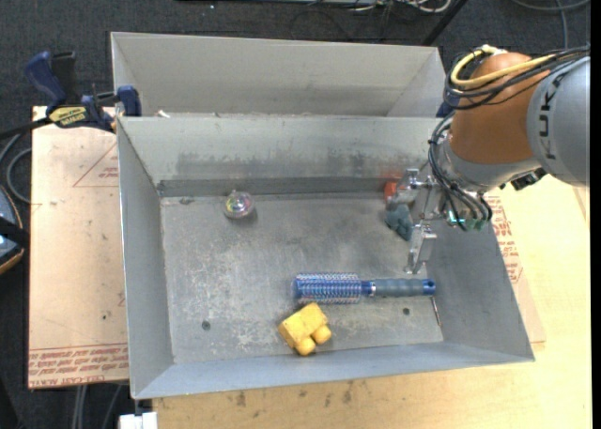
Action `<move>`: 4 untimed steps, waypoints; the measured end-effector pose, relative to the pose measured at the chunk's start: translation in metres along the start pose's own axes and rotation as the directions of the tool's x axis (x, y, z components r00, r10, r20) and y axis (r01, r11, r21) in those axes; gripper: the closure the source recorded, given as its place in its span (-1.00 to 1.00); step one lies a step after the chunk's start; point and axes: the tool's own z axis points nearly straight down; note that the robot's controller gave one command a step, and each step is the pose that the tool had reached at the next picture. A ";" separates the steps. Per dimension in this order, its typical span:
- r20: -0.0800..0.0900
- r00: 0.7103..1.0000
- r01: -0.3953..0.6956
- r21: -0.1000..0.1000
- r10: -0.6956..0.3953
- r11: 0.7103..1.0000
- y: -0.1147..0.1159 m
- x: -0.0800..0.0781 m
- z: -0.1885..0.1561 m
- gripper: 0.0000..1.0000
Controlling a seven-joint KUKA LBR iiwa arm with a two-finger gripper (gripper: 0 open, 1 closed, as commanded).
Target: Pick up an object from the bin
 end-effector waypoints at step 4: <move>0.018 0.977 0.214 0.004 -0.214 0.977 0.115 0.128 -0.028 -1.00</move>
Offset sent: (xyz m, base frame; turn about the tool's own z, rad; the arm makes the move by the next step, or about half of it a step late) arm -0.0247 0.0023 -0.0561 0.1195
